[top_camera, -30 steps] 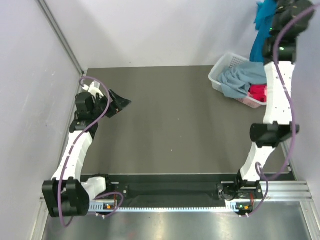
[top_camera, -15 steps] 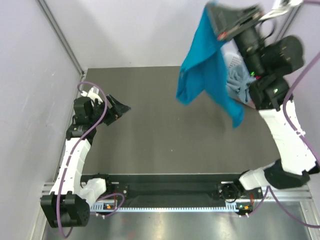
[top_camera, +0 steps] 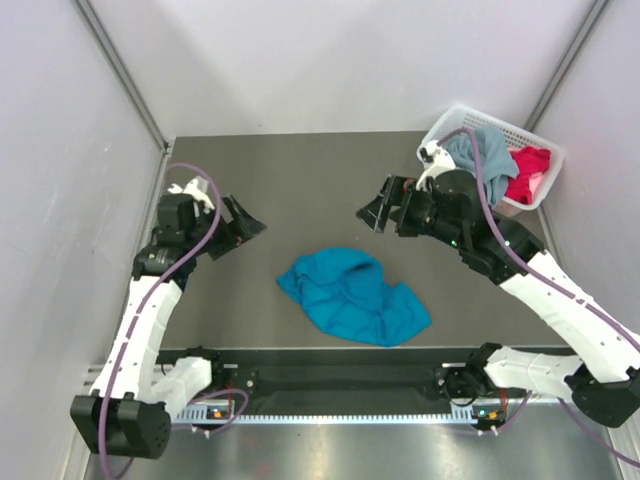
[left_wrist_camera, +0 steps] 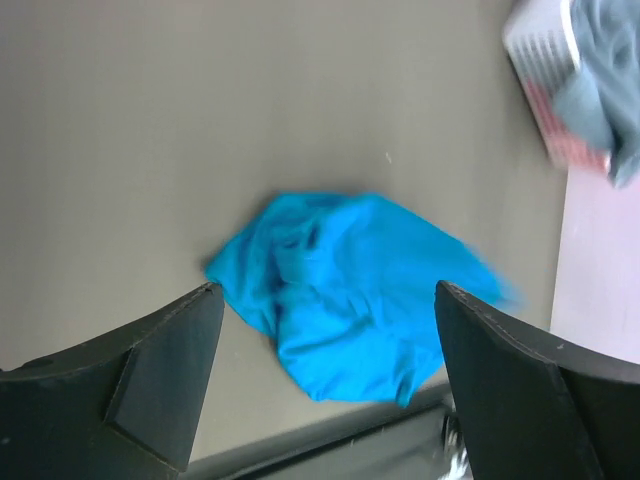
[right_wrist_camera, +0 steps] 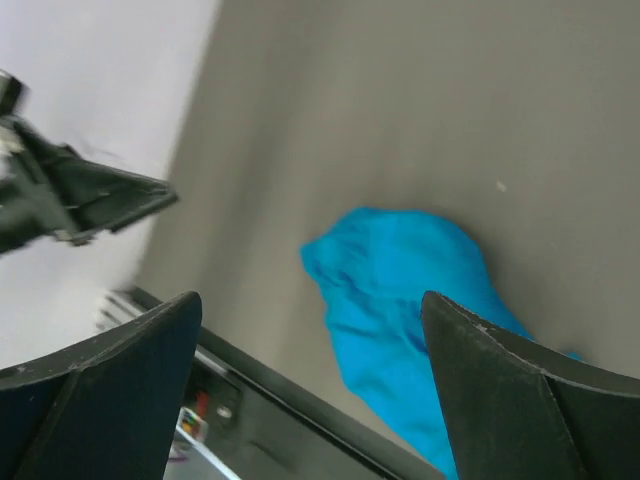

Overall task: Fold and stack the t-shirts
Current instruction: Move the tshirt to the center of the board

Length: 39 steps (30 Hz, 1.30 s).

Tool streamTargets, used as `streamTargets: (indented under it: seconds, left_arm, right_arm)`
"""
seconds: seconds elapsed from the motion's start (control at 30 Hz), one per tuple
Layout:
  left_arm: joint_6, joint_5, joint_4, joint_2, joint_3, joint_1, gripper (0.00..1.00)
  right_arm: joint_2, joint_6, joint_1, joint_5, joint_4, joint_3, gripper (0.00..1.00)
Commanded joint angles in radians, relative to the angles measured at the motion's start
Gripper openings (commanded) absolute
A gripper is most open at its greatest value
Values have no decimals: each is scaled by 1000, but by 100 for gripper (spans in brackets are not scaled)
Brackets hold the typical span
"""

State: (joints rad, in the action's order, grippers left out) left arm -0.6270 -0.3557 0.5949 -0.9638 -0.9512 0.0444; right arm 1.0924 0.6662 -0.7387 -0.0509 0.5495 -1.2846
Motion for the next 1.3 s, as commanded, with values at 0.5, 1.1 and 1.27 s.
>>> streamTargets:
  seconds: [0.5,1.1,1.27]
  left_arm:
    - [-66,202,-21,-233,48,428,90]
    - [-5,-161,-162,-415,132,65,54]
    - [16,-155,-127,-378,164,-3,53]
  right_arm:
    - [145,-164,-14,123,-152,345,71]
    - [721,-617,-231,-98,30,-110,55]
    - [733,-637,-255,-69,35,-93,59]
